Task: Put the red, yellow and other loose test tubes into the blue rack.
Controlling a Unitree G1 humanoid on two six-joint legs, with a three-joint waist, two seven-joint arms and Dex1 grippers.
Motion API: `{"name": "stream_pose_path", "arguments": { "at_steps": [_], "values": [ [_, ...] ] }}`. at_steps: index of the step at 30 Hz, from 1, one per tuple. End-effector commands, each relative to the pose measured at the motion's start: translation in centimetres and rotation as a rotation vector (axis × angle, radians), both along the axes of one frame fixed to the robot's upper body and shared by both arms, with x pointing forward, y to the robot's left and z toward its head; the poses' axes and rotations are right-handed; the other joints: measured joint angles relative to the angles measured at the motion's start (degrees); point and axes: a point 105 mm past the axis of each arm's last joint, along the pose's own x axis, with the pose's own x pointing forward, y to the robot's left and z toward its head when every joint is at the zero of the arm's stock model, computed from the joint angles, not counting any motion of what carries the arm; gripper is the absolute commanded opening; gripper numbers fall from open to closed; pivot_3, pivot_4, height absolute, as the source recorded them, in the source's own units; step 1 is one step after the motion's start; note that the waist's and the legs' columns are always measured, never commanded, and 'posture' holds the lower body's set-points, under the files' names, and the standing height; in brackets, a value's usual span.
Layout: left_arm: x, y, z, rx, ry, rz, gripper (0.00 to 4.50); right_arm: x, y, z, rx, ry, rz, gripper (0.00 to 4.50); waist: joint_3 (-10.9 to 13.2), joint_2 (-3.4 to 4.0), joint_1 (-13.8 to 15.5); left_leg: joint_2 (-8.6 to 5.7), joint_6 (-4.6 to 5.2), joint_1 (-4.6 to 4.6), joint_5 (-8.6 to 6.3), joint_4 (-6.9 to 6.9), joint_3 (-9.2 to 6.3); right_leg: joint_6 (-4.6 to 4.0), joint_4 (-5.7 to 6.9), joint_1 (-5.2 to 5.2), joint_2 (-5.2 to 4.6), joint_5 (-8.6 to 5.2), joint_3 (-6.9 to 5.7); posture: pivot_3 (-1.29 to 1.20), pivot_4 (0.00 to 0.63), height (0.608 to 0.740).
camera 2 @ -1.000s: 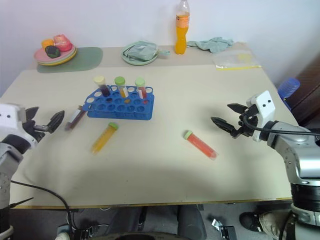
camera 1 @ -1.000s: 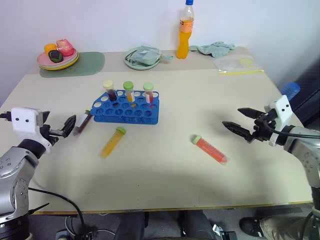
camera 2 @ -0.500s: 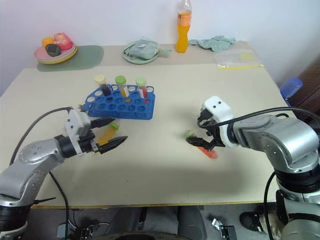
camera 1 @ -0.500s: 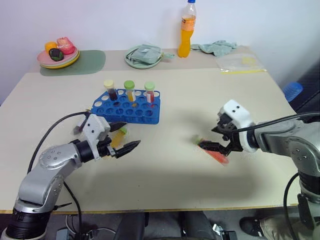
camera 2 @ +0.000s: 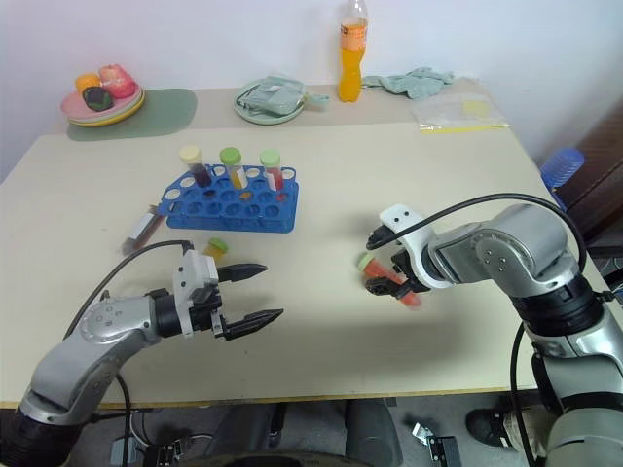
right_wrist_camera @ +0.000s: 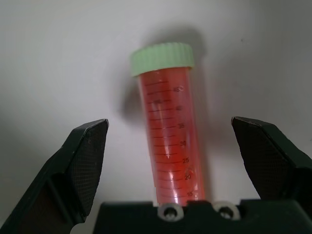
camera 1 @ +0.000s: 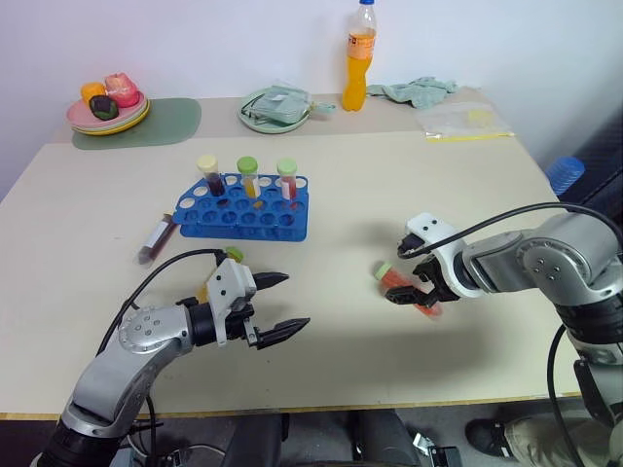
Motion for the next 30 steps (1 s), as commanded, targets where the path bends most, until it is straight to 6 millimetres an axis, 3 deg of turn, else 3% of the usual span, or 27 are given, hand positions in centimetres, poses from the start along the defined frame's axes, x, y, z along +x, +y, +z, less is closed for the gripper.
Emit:
{"name": "stream_pose_path", "arguments": {
  "at_steps": [1,5,6,9,11,14,17,24,30],
  "values": [
    [-0.7,-0.4,0.3,0.000,-0.035,-0.025,4.50,0.0,0.7,0.9,0.007,-0.013,0.028,3.20,0.0,0.00,-0.1,0.00,0.00,0.00,0.00,0.00,0.00,0.00,0.00,0.00,0.00,0.00,0.00,0.00,0.150,0.740],
    [-0.7,-0.6,0.1,-0.006,-0.028,-0.027,4.50,0.0,1.3,1.5,0.008,-0.031,0.049,1.08,0.0,0.00,0.0,0.01,0.00,0.00,0.00,0.01,-0.01,0.00,0.02,0.00,0.02,0.00,0.00,0.00,0.150,0.740],
    [-0.7,-0.6,0.0,-0.005,-0.028,-0.028,4.50,0.1,1.3,1.7,-0.001,-0.049,0.050,0.73,0.0,0.00,0.0,0.00,0.00,0.00,0.00,0.01,0.00,0.00,0.02,0.00,0.02,0.00,0.00,0.00,0.150,0.740],
    [-0.4,-0.7,0.0,-0.005,-0.027,-0.027,4.50,0.3,1.6,2.3,0.035,-0.085,0.038,0.73,0.0,0.00,0.0,0.00,0.00,-0.01,0.00,0.02,-0.01,0.01,0.02,0.00,0.02,0.00,0.00,0.00,0.150,0.740],
    [-0.1,-0.2,-0.1,-0.012,-0.023,-0.008,4.50,0.8,2.6,3.7,0.056,-0.215,0.071,0.73,0.0,0.00,0.0,0.00,0.00,-0.01,0.00,0.02,-0.01,0.01,0.03,-0.01,0.02,0.00,0.00,0.00,0.150,0.740],
    [1.9,2.2,0.5,-0.088,-0.036,0.164,4.50,0.6,7.0,8.9,0.346,-0.606,0.272,0.73,0.0,0.00,-0.1,0.00,0.01,-0.01,0.00,-0.01,-0.02,0.01,0.05,-0.05,0.05,0.00,0.00,0.00,0.150,0.740],
    [4.2,5.4,1.0,-0.161,-0.067,0.368,4.50,-0.2,9.5,11.0,0.595,-0.785,0.344,0.73,0.0,-0.02,-0.3,0.05,0.01,0.03,0.00,0.00,-0.01,0.03,0.10,-0.05,0.11,-0.01,0.00,0.00,0.150,0.740],
    [7.5,12.3,1.2,-0.137,-0.190,0.696,4.50,3.0,15.8,10.7,0.752,-1.039,0.348,0.73,0.0,-0.03,-0.5,0.05,-0.14,0.25,0.08,0.01,-0.01,0.01,0.35,-0.04,0.18,0.00,0.10,0.00,0.150,0.740],
    [7.4,14.5,1.5,-0.101,-0.231,0.757,4.50,5.9,19.6,8.9,0.798,-1.077,0.301,0.73,0.0,-0.07,-1.2,0.03,-0.51,0.28,0.29,-0.02,-0.04,-0.01,0.50,-0.11,0.18,-0.01,0.19,0.00,0.150,0.740]
  ]
}}
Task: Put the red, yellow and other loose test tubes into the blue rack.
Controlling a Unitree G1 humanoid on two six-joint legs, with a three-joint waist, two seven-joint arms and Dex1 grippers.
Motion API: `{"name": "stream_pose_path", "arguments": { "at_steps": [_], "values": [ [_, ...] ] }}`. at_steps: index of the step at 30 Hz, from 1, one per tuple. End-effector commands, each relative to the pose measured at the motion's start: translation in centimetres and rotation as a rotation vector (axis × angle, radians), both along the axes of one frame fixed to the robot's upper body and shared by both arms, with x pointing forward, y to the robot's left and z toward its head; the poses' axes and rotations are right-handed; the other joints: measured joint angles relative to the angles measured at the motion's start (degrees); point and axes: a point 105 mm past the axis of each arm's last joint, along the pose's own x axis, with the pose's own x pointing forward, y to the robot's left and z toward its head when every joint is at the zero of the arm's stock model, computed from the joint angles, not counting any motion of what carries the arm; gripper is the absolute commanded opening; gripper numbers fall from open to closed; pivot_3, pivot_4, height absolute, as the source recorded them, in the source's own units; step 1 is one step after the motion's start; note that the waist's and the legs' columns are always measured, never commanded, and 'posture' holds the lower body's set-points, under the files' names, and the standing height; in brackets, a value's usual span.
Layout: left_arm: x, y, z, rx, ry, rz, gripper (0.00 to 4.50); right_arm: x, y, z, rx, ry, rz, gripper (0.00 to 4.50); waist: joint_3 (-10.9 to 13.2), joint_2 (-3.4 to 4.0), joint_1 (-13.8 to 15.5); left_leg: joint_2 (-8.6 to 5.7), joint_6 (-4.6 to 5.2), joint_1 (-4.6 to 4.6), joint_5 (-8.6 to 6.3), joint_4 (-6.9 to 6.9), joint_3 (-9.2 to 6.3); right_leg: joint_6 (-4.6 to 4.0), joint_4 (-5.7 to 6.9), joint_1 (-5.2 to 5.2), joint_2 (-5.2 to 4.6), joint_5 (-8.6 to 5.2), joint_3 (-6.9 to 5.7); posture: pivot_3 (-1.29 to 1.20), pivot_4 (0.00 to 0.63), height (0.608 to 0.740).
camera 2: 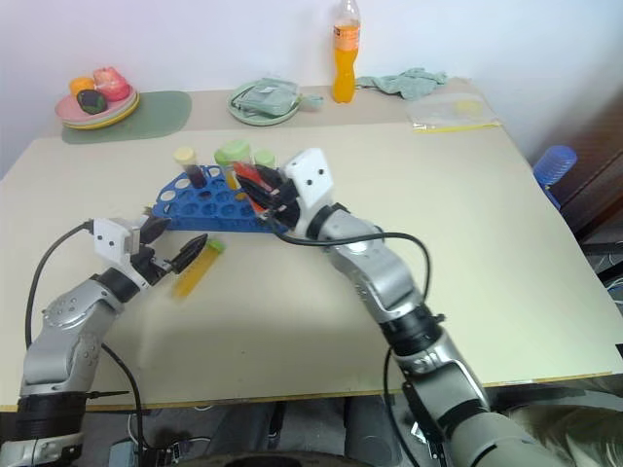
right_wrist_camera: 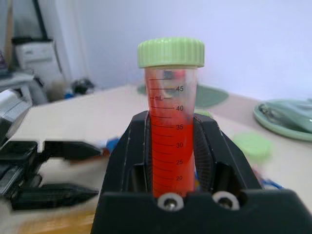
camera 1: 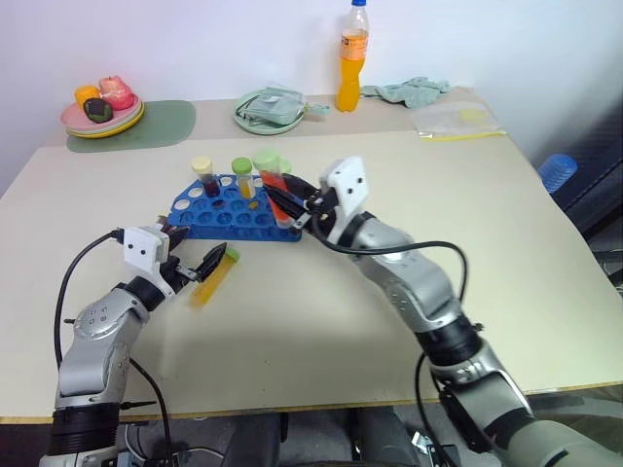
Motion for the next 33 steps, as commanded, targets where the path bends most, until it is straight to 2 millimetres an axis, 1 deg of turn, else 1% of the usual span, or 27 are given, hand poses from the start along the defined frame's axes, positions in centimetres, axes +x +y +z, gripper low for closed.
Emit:
{"name": "stream_pose_path", "arguments": {
  "at_steps": [1,3,5,9,14,23,33],
  "values": [
    [-0.5,1.4,1.3,0.046,-0.054,0.042,4.50,1.1,0.9,0.6,0.039,-0.078,-0.033,0.73,0.0,0.00,-0.2,0.00,-0.02,0.00,0.01,-0.02,-0.01,0.00,0.02,-0.01,0.00,0.00,0.00,0.00,0.150,0.740],
    [-1.0,2.1,1.4,0.051,-0.057,0.068,4.50,1.6,1.7,0.1,0.057,-0.072,-0.039,0.73,0.0,0.01,-0.5,0.00,-0.02,0.00,0.01,-0.06,-0.02,-0.01,0.07,-0.09,0.00,0.00,0.05,0.00,0.150,0.740],
    [-1.5,2.3,1.5,0.051,-0.057,0.078,4.50,2.0,2.1,-0.6,0.060,-0.064,-0.053,0.73,0.0,0.01,-0.6,0.02,-0.02,0.00,0.01,-0.08,-0.03,-0.02,0.13,-0.18,0.03,-0.01,0.17,0.00,0.150,0.740],
    [-2.2,2.0,1.5,0.049,-0.053,0.080,4.50,2.8,2.3,-1.7,0.045,-0.060,-0.095,0.73,0.0,0.02,-0.6,0.05,0.01,0.00,-0.01,-0.12,0.00,-0.02,0.21,-0.31,0.09,-0.01,0.39,0.00,0.150,0.740],
    [-2.3,1.4,1.7,0.045,-0.045,0.071,4.50,3.7,1.9,-2.5,0.058,-0.038,-0.139,0.73,0.0,0.03,-0.6,0.06,0.05,0.03,-0.04,-0.11,0.03,-0.03,0.23,-0.32,0.12,0.00,0.46,0.00,0.150,0.740],
    [-2.1,0.7,1.8,0.042,-0.042,0.046,4.50,3.4,1.5,-3.6,0.072,-0.011,-0.124,0.73,0.0,0.03,-0.6,0.09,0.09,0.13,-0.06,-0.17,0.16,-0.03,0.24,-0.31,0.16,0.00,0.61,0.00,0.150,0.740],
    [-2.0,-1.5,3.3,0.040,-0.044,0.010,4.50,3.4,1.1,-4.0,0.075,-0.003,-0.137,0.73,0.0,0.03,-0.6,0.11,0.12,0.21,-0.08,-0.18,0.20,-0.03,0.26,-0.27,0.19,0.00,0.67,0.00,0.150,0.740]
  ]
}}
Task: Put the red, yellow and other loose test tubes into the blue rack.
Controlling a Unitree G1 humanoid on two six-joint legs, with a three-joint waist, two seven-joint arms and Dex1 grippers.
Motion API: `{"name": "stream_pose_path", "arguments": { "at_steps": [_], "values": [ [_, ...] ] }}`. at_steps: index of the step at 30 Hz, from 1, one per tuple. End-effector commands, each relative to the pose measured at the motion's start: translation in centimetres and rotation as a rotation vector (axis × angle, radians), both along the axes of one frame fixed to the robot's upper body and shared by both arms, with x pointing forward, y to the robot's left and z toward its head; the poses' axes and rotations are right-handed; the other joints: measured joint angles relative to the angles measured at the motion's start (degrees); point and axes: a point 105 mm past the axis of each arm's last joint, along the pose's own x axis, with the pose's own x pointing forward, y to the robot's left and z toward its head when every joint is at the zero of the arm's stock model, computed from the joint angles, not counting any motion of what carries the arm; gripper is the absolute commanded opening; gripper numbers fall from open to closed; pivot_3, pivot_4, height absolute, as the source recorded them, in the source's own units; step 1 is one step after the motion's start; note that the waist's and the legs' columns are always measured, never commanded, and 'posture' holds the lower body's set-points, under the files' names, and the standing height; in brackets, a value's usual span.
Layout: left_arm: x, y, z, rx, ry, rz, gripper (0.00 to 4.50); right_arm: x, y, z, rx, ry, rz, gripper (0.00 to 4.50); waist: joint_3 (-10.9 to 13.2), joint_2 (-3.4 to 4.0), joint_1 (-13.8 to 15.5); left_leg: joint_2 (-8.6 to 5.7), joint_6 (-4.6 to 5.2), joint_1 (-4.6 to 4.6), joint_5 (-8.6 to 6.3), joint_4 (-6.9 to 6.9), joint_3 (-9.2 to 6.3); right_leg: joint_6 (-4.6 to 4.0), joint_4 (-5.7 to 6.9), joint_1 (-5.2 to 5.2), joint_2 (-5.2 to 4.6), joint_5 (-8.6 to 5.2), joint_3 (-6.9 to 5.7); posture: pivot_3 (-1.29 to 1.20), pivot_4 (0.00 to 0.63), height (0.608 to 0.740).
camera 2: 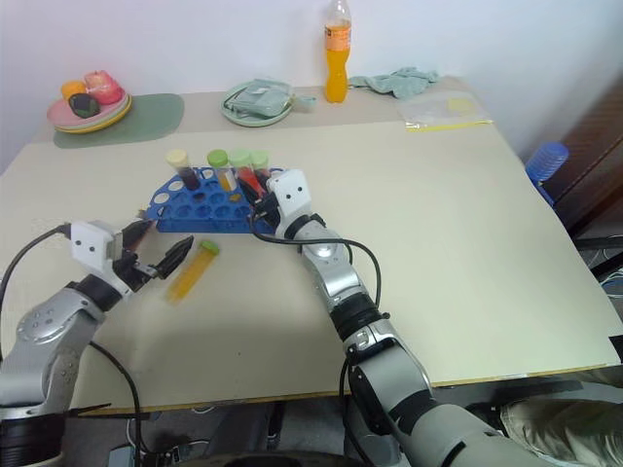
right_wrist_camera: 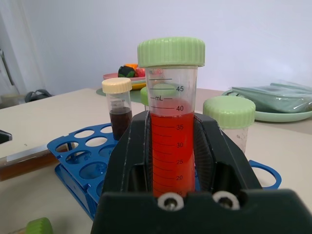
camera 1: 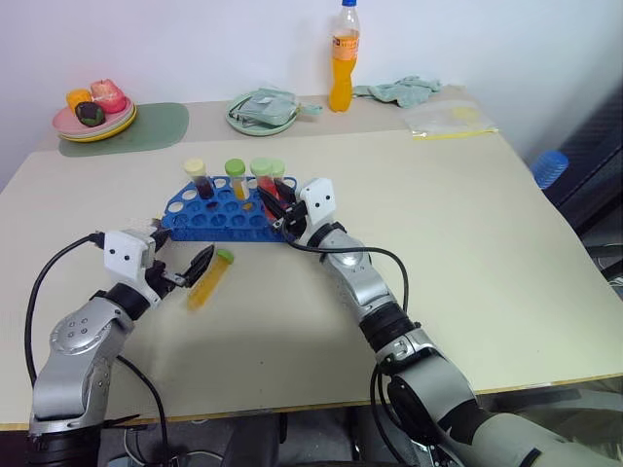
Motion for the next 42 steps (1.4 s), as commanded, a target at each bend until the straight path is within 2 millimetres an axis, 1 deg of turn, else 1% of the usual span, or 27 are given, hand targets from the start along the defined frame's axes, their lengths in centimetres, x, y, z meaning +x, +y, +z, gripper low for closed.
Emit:
{"name": "stream_pose_path", "arguments": {
  "at_steps": [1,11,16,21,22,23,24,26,28,29,32,34,36,38,40,41,42],
  "values": [
    [0.1,-0.8,1.9,0.007,-0.047,-0.013,4.50,-0.2,0.2,0.5,0.019,-0.015,0.005,0.73,0.0,0.00,0.0,0.01,0.00,0.00,0.00,0.00,0.00,0.00,0.00,0.00,0.01,0.00,0.00,0.00,0.150,0.740],
    [0.4,-1.7,2.9,0.005,-0.044,-0.014,4.50,-0.6,0.2,0.1,0.022,-0.005,0.012,0.73,0.0,0.00,0.0,0.01,0.00,0.02,0.00,0.00,0.03,0.00,0.00,0.01,0.02,0.00,0.04,0.00,0.150,0.740],
    [0.1,-1.8,2.7,0.000,-0.025,-0.029,4.50,-0.7,0.3,-0.1,0.022,0.000,0.015,0.73,0.0,0.00,0.0,0.01,0.00,0.02,0.00,0.00,0.03,0.00,0.00,0.00,0.03,0.00,0.04,0.00,0.150,0.740],
    [-0.2,-1.4,2.1,-0.001,-0.008,-0.032,4.50,-0.4,0.4,-0.1,0.025,0.013,0.010,0.73,0.0,0.00,0.0,0.01,0.00,0.02,0.00,0.00,0.04,0.00,0.00,0.00,0.03,0.00,0.05,0.00,0.150,0.740],
    [-0.3,-1.4,2.0,-0.002,-0.006,-0.032,4.50,-0.3,0.4,-0.1,0.031,0.019,0.014,1.20,0.0,0.00,0.0,0.01,0.00,0.02,0.00,0.00,0.04,0.00,0.00,0.00,0.03,0.00,0.05,0.00,0.150,0.740],
    [-0.4,-1.3,1.9,-0.002,-0.003,-0.032,4.50,-0.3,0.5,-0.1,0.037,0.022,0.021,1.76,0.0,0.00,0.0,0.01,0.00,0.02,0.00,0.00,0.05,0.00,0.00,0.00,0.03,0.00,0.05,0.00,0.150,0.740],
    [-0.5,-1.1,1.7,-0.001,0.000,-0.031,4.50,-0.3,0.4,0.0,0.040,0.017,0.023,2.08,0.0,0.00,0.1,0.02,0.00,0.01,0.00,0.00,0.04,0.00,0.00,0.00,0.03,0.00,0.05,0.00,0.150,0.740],
    [-0.7,-0.7,1.2,-0.001,0.005,-0.027,4.50,-0.4,0.3,0.7,0.061,-0.004,0.020,3.09,0.0,0.00,0.0,0.02,0.00,0.01,0.00,0.00,0.05,0.00,-0.01,0.01,0.03,0.00,0.05,0.00,0.150,0.740],
    [-0.9,-0.2,0.8,-0.001,0.009,-0.022,4.50,-0.4,0.0,1.8,0.093,-0.045,0.005,4.11,0.0,0.00,0.0,0.02,0.00,0.02,0.00,-0.01,0.06,0.00,-0.01,0.00,0.03,0.00,0.07,0.00,0.150,0.740],
    [-0.9,0.0,0.6,0.000,0.011,-0.022,4.50,-0.5,-0.1,2.4,0.105,-0.066,0.002,4.44,0.0,0.01,0.0,0.02,0.00,0.02,0.00,-0.01,0.06,0.00,-0.01,-0.01,0.03,0.00,0.07,0.00,0.150,0.740],
    [-1.2,0.4,0.1,0.006,0.030,-0.030,4.50,-1.1,-1.0,4.2,0.130,-0.136,0.003,4.44,0.0,0.02,0.0,0.05,0.00,0.01,0.00,-0.01,0.06,-0.01,-0.01,-0.02,0.05,0.00,0.07,0.00,0.150,0.740],
    [-1.1,0.7,-0.1,0.041,0.073,-0.034,4.50,-1.5,-2.2,5.1,0.123,-0.178,-0.013,4.44,0.0,0.02,0.0,0.05,0.00,0.01,0.00,-0.03,0.06,-0.01,-0.01,-0.03,0.06,0.00,0.08,0.00,0.150,0.740],
    [-0.8,0.9,0.3,0.090,0.114,-0.030,4.50,-1.8,-3.8,5.7,0.107,-0.207,-0.029,4.44,0.0,0.02,0.2,0.07,0.00,0.01,-0.01,-0.02,0.05,-0.01,0.00,-0.02,0.08,0.00,0.08,0.00,0.150,0.740],
    [-0.5,0.9,1.1,0.069,0.160,-0.032,4.50,-2.2,-5.1,5.8,0.072,-0.221,-0.033,4.44,0.0,-0.01,0.4,0.03,0.01,0.01,-0.01,0.02,-0.01,-0.01,-0.03,0.06,0.07,0.00,0.08,0.00,0.150,0.740],
    [-0.4,0.5,2.1,0.093,0.219,-0.045,4.50,-3.0,-6.4,5.2,-0.015,-0.228,-0.002,4.44,0.0,-0.02,0.5,0.02,0.03,0.02,-0.02,0.05,-0.04,0.00,-0.05,0.11,0.07,0.00,0.08,0.00,0.150,0.740],
    [-0.5,0.6,2.0,0.132,0.274,-0.038,4.50,-3.5,-6.7,4.8,-0.059,-0.223,0.029,4.44,0.0,-0.03,0.4,0.02,0.03,0.01,-0.02,0.06,-0.06,0.00,-0.05,0.12,0.08,0.00,0.07,0.00,0.150,0.740],
    [-0.5,0.7,2.1,0.211,0.310,-0.027,4.50,-4.2,-7.1,4.3,-0.111,-0.216,0.068,4.44,0.0,-0.02,0.2,0.02,0.04,0.01,-0.02,0.05,-0.06,0.00,-0.04,0.11,0.09,0.00,0.08,0.00,0.150,0.740]
  ]
}}
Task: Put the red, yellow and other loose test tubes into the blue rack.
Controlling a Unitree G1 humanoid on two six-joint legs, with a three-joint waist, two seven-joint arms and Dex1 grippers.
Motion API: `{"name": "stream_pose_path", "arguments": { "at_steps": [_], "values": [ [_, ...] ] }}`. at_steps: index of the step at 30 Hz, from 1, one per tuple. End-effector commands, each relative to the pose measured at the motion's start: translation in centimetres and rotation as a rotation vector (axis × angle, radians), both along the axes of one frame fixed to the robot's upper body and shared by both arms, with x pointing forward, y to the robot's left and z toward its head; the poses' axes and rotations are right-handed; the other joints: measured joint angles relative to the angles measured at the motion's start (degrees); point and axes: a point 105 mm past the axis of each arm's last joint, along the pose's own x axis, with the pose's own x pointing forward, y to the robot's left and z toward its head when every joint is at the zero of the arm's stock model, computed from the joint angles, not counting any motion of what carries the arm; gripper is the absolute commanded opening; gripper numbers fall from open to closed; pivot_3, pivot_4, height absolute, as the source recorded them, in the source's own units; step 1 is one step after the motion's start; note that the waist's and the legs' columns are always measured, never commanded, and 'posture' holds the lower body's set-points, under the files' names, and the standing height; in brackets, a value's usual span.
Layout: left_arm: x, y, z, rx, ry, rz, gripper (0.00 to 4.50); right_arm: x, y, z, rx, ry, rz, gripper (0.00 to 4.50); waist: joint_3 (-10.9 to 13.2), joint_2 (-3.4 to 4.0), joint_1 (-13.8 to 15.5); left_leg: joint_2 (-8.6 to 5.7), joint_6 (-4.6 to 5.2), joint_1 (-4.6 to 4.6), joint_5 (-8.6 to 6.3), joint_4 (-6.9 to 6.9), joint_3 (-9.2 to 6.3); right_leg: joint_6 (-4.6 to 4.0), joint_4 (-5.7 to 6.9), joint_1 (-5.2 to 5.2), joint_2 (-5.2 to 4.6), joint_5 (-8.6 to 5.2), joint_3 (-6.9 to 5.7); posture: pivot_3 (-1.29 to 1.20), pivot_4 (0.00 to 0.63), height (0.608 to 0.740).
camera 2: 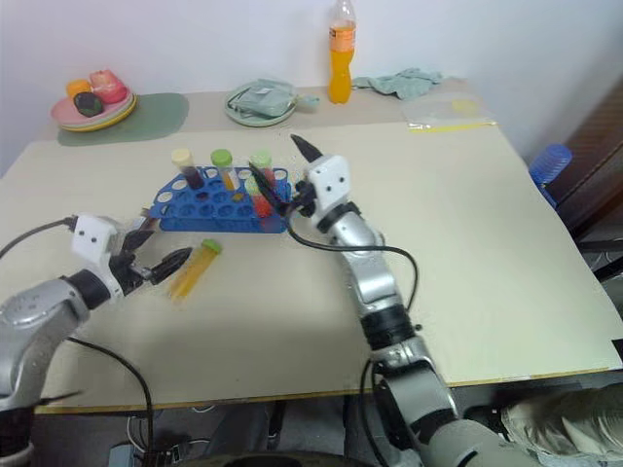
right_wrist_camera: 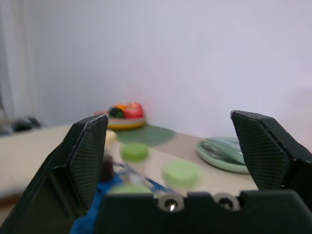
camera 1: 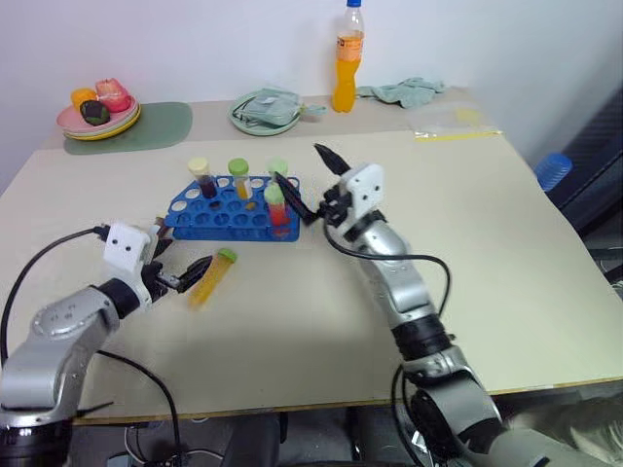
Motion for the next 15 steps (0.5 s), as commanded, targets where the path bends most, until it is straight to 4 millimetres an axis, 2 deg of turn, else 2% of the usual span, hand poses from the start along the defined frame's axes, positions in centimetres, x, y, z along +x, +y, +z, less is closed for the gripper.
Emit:
{"name": "stream_pose_path", "arguments": {
  "at_steps": [1,6,10,15],
  "values": [
    [-0.4,-0.2,1.3,0.148,0.098,-0.008,4.50,-2.4,-0.7,0.3,-0.111,-0.013,0.125,4.44,0.0,0.02,-0.3,0.01,0.00,0.00,0.00,-0.01,0.01,0.00,0.01,-0.02,0.01,0.00,0.01,0.00,0.150,0.740],
    [-0.3,-0.4,0.4,0.167,0.508,0.070,4.50,-5.8,-2.3,-1.2,-0.289,0.095,0.297,4.44,0.1,0.12,-0.5,0.07,0.03,0.05,-0.01,0.01,0.14,0.02,0.01,0.06,0.17,-0.01,0.01,0.00,0.150,0.740],
    [0.7,-1.2,0.0,0.234,0.572,0.077,4.50,-7.9,-2.8,-1.5,-0.354,0.143,0.385,4.44,0.1,0.07,-1.0,0.13,0.09,0.10,-0.05,0.00,0.20,0.02,0.03,0.06,0.20,-0.02,0.06,0.00,0.150,0.740],
    [1.8,-2.8,-1.1,0.257,0.602,0.071,4.50,-8.7,-2.8,-2.0,-0.373,0.177,0.396,4.44,0.1,0.02,-0.3,0.18,0.08,0.09,-0.05,0.03,0.13,0.01,0.01,0.05,0.19,-0.02,0.13,0.00,0.150,0.740]
  ]
}}
